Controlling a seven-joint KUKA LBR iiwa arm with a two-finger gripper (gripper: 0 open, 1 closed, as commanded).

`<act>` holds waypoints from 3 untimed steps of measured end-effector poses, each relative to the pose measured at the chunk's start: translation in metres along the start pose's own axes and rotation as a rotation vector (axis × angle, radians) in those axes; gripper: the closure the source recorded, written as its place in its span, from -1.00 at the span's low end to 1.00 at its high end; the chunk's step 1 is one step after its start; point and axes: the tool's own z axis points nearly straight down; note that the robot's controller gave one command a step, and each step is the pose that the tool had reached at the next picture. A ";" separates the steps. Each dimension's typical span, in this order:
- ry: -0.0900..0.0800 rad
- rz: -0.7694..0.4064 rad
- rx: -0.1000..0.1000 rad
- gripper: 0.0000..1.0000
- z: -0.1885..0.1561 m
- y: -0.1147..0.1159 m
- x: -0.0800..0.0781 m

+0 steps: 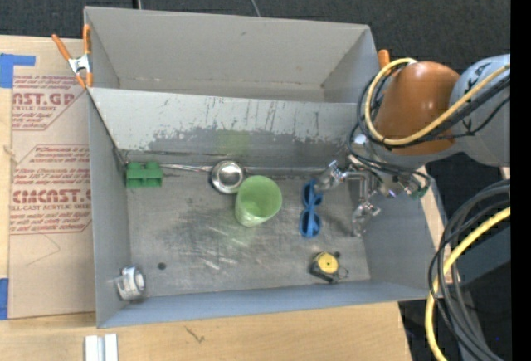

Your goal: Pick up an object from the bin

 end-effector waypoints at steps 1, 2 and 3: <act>-0.002 0.004 -0.001 -1.00 0.003 0.083 0.015; -0.012 0.076 0.011 -1.00 0.007 0.133 0.009; 0.005 -0.116 0.000 -1.00 0.010 0.113 -0.022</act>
Offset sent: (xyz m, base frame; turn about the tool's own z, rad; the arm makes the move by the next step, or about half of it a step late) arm -0.0588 0.0559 -0.0042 0.0082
